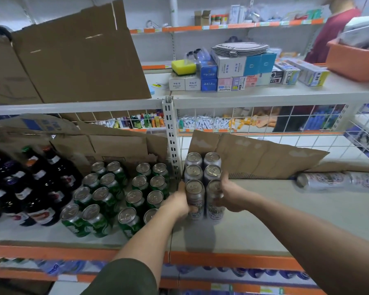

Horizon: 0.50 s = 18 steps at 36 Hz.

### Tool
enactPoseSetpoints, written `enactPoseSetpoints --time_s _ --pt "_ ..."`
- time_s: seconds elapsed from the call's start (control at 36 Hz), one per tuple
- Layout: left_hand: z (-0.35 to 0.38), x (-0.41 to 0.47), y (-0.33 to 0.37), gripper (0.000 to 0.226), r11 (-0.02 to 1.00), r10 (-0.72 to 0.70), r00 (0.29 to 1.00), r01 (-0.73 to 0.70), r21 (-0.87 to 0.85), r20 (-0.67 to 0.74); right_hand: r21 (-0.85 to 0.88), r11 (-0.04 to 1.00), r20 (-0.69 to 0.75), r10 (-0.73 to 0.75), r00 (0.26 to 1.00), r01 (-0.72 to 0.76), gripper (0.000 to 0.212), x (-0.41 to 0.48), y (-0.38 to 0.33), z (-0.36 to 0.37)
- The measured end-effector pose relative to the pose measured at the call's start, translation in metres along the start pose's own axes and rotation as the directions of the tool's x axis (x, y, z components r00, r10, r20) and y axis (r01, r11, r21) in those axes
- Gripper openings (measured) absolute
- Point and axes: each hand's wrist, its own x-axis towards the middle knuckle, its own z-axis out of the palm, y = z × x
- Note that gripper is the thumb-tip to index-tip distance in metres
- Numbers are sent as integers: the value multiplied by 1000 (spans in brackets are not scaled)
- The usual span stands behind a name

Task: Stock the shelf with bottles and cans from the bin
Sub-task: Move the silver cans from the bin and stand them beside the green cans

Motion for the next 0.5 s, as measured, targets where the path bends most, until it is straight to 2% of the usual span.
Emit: enactPoseSetpoints --time_s 0.08,0.17,0.25,0.39,0.44,0.5 --pt "1 0 0 76 1000 -2 1000 2 -6 -5 12 1000 -14 -13 1000 13 83 -2 -1 1" --pt "-1 1 1 80 1000 -8 1000 8 -25 16 24 1000 -9 -6 1000 6 82 -4 0 1" --pt "-5 1 3 85 1000 -21 998 22 -22 52 -21 999 29 31 999 -31 89 -6 -3 -2" --pt "-17 -13 13 133 998 -60 990 55 40 125 -95 992 54 94 994 -88 101 -10 -7 -11" --pt "-29 -21 16 130 996 -45 994 37 78 103 -113 989 50 103 993 -97 102 -15 -11 -25" --pt "-46 -27 22 116 998 4 998 -8 68 60 -123 986 37 118 992 -112 114 -20 -15 -43"
